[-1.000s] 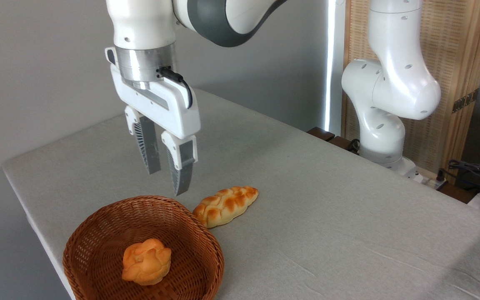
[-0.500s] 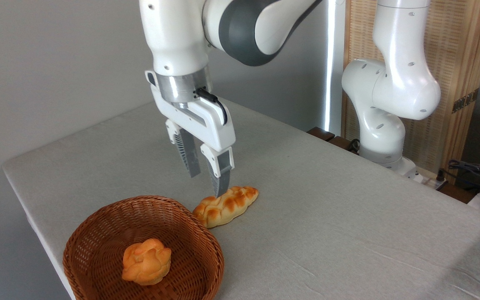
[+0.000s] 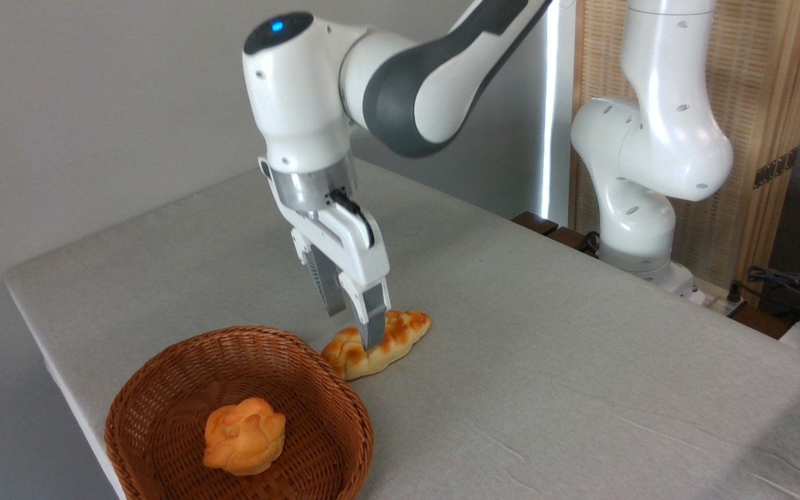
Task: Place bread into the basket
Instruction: 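Move the open gripper over the braided bread roll and lower it, then close the gripper around the middle of the braided roll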
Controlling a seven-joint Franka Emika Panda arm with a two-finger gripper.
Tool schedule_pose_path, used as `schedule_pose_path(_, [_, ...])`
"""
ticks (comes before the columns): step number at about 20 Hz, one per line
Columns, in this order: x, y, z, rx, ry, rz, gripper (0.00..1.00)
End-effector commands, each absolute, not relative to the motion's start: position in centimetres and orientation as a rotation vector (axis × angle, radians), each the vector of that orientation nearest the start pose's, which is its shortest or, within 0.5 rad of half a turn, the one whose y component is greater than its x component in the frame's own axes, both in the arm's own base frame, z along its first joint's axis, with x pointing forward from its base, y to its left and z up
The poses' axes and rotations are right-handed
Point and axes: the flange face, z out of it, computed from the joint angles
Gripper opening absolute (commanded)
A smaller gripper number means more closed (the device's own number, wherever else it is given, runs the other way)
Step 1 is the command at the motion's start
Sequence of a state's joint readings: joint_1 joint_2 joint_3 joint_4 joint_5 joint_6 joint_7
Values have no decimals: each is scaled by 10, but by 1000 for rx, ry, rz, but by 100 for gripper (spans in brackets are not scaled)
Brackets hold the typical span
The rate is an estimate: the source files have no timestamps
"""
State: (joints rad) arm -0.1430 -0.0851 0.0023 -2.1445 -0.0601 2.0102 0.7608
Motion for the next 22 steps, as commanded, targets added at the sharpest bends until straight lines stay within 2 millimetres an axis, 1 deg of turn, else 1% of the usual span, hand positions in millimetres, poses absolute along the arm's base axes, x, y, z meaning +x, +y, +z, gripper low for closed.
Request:
schedule_pose_path(1, [511, -74, 422, -2850, 1457, 67, 100])
schedule_pose_path(7, [515, -74, 408, -2850, 1463, 89, 100])
schedule_pose_path(9, [515, -72, 410, -2848, 1465, 84, 100])
schedule_pose_path(11, [515, -68, 417, -2841, 1472, 62, 100])
schedule_pose_path(13, [517, -67, 421, -2836, 1473, 45, 100])
schedule_pose_path(17, [520, -68, 425, -2829, 1472, 13, 100])
schedule_pose_path(22, [520, -68, 422, -2829, 1471, 16, 100])
